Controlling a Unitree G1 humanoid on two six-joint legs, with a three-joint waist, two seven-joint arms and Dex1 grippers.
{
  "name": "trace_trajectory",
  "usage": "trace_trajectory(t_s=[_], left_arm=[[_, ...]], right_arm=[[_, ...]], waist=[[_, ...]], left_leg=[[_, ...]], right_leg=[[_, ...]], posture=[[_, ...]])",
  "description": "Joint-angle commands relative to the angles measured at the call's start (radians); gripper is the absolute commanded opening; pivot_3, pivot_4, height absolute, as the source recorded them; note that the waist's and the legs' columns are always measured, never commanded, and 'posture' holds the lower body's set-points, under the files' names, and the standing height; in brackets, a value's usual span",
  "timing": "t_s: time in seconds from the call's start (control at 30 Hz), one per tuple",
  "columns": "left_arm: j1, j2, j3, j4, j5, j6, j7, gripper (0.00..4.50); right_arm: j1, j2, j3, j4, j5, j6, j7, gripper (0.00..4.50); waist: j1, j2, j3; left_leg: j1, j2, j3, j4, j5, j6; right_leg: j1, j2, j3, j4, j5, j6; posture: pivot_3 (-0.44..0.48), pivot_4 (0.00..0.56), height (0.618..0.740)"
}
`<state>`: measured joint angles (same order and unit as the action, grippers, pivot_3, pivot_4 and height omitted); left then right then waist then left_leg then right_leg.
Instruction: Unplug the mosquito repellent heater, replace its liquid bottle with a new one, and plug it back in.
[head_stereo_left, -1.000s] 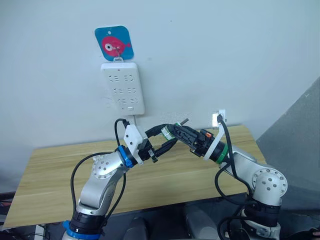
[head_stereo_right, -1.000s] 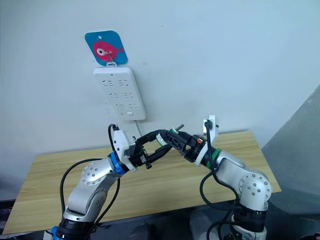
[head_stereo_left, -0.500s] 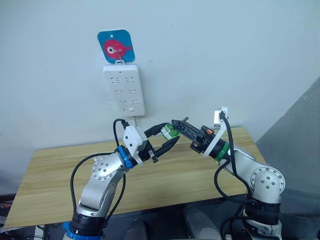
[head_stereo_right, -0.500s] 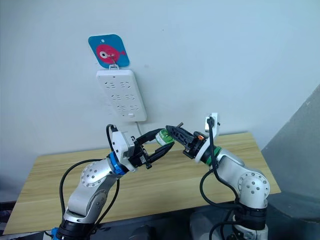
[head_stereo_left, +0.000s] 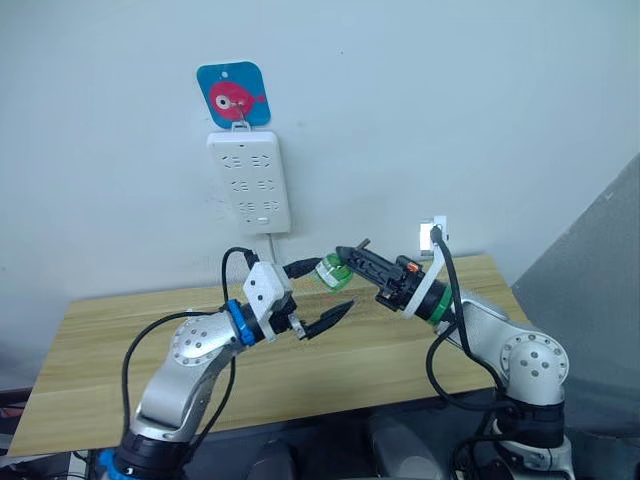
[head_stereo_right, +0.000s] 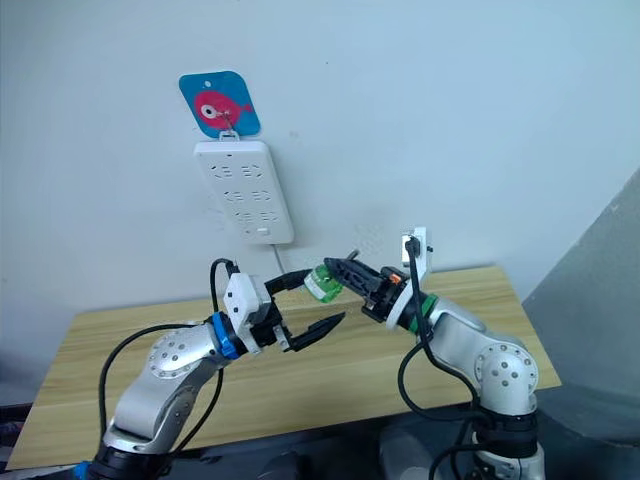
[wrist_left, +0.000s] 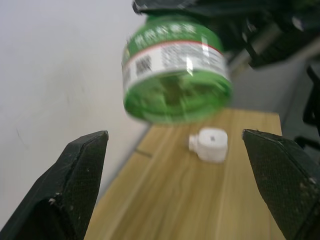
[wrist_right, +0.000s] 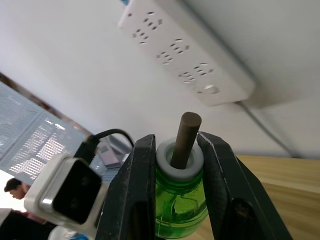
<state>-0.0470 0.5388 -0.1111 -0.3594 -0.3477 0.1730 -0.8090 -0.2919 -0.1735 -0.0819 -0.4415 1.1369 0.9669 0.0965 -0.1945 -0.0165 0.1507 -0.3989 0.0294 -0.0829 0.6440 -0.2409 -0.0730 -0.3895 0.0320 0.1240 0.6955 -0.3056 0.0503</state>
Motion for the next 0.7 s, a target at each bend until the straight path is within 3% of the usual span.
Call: trace_trajectory(t_s=[0.03, 0.13, 0.3, 0.5, 0.7], left_arm=[[0.036, 0.086, 0.032, -0.047, 0.024, 0.030, -0.033, 4.50], [0.055, 0.125, 0.032, -0.073, 0.011, 0.076, -0.038, 4.50], [0.083, 0.168, 0.038, -0.122, -0.006, 0.132, -0.060, 4.50], [0.094, 0.194, 0.041, -0.156, -0.008, 0.182, -0.064, 4.50], [0.097, 0.180, 0.051, -0.191, 0.000, 0.219, -0.019, 4.50]], right_arm=[[0.025, -0.106, 0.115, 0.073, -0.360, -0.247, 0.095, 0.87], [0.026, -0.190, 0.285, 0.229, -0.711, -0.539, 0.145, 0.87], [0.000, -0.151, 0.352, 0.545, -0.971, -0.849, 0.127, 0.87], [-0.086, -0.082, 0.338, 0.921, -1.125, -1.081, 0.081, 0.87], [-0.187, 0.012, 0.266, 1.204, -1.103, -1.200, 0.129, 0.87]], waist=[[0.001, 0.000, 0.000], [0.001, 0.000, 0.000], [0.002, 0.000, 0.000], [0.008, 0.000, 0.000], [0.013, 0.000, 0.000]], left_leg=[[0.000, 0.000, 0.000, 0.000, 0.000, 0.000], [0.001, 0.000, 0.001, 0.000, 0.000, 0.000], [0.001, 0.000, 0.002, -0.001, 0.000, 0.000], [0.002, 0.000, 0.002, 0.000, 0.000, 0.000], [0.003, 0.000, 0.001, 0.000, 0.000, 0.000]], right_leg=[[0.000, 0.000, 0.000, 0.000, 0.000, 0.000], [0.000, 0.000, 0.000, 0.000, 0.000, 0.000], [0.000, 0.000, 0.001, 0.000, 0.000, 0.000], [0.001, 0.000, 0.001, 0.001, 0.000, 0.000], [0.001, 0.000, 0.001, 0.002, 0.003, -0.005]], posture=[[-0.128, 0.075, 0.740], [-0.121, 0.077, 0.740], [-0.097, 0.083, 0.740], [-0.075, 0.086, 0.740], [-0.051, 0.100, 0.740]])
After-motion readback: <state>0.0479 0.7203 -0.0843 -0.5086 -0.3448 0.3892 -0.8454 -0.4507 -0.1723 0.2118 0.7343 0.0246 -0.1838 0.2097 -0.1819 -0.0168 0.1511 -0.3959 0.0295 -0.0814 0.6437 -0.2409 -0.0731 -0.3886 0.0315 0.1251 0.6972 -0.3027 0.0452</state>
